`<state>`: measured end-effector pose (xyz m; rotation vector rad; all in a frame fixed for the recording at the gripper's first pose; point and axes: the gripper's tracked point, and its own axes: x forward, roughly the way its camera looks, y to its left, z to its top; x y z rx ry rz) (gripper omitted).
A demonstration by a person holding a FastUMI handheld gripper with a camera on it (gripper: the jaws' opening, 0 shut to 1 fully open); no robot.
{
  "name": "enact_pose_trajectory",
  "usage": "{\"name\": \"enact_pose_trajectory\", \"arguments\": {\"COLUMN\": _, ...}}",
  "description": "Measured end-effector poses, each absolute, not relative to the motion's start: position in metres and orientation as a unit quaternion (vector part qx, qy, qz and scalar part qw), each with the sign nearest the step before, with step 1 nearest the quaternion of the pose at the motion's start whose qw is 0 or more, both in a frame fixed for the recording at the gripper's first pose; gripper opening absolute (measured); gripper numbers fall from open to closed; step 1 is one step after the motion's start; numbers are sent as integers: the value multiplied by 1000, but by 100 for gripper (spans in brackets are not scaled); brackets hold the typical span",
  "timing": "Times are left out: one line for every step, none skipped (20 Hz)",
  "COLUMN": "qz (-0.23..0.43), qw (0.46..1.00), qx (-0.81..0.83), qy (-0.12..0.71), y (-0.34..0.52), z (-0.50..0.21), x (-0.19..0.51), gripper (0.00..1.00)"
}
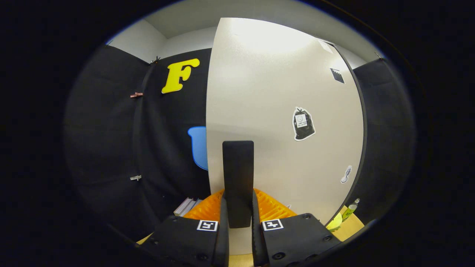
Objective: Open the shoe cabinet door, grab the shoes and put them into the shoe cabinet, then close the shoe cabinet door.
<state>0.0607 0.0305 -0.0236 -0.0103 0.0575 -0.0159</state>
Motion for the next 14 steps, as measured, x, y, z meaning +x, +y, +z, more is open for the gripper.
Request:
{"name": "enact_pose_trajectory", "arguments": {"qz": -3, "qw": 1000, "qx": -5, "qy": 29, "y": 28, "z": -23, "x": 51, "gripper": 29}}
{"name": "enact_pose_trajectory", "arguments": {"qz": 2, "qw": 1000, "qx": -4, "qy": 30, "y": 26, "z": -23, "x": 42, "gripper": 29}}
{"name": "enact_pose_trajectory", "arguments": {"qz": 8, "qw": 999, "qx": -5, "qy": 31, "y": 23, "z": -23, "x": 33, "gripper": 28}}
{"name": "enact_pose_trajectory", "arguments": {"qz": 15, "qw": 999, "qx": -6, "qy": 32, "y": 19, "z": -22, "x": 25, "gripper": 29}}
{"name": "enact_pose_trajectory", "arguments": {"qz": 21, "qw": 999, "qx": -6, "qy": 33, "y": 15, "z": -22, "x": 17, "gripper": 29}}
{"name": "enact_pose_trajectory", "arguments": {"qz": 28, "qw": 999, "qx": -4, "qy": 33, "y": 12, "z": -22, "x": 9, "gripper": 29}}
{"name": "enact_pose_trajectory", "arguments": {"qz": 37, "qw": 999, "qx": -2, "qy": 33, "y": 8, "z": -21, "x": 0, "gripper": 29}}
{"name": "enact_pose_trajectory", "arguments": {"qz": 46, "qw": 998, "qx": -1, "qy": 33, "y": 3, "z": -20, "x": -8, "gripper": 29}}
{"name": "enact_pose_trajectory", "arguments": {"qz": 54, "qw": 998, "qx": -2, "qy": 36, "y": -1, "z": -20, "x": -17, "gripper": 29}}
{"name": "enact_pose_trajectory", "arguments": {"qz": 62, "qw": 997, "qx": -4, "qy": 38, "y": -7, "z": -20, "x": -26, "gripper": 28}}
{"name": "enact_pose_trajectory", "arguments": {"qz": 70, "qw": 997, "qx": -5, "qy": 40, "y": -14, "z": -19, "x": -35, "gripper": 28}}
{"name": "enact_pose_trajectory", "arguments": {"qz": 77, "qw": 996, "qx": -4, "qy": 41, "y": -20, "z": -18, "x": -42, "gripper": 28}}
{"name": "enact_pose_trajectory", "arguments": {"qz": 84, "qw": 996, "qx": -4, "qy": 40, "y": -27, "z": -17, "x": -49, "gripper": 28}}
{"name": "enact_pose_trajectory", "arguments": {"qz": 90, "qw": 995, "qx": -4, "qy": 40, "y": -33, "z": -16, "x": -56, "gripper": 28}}
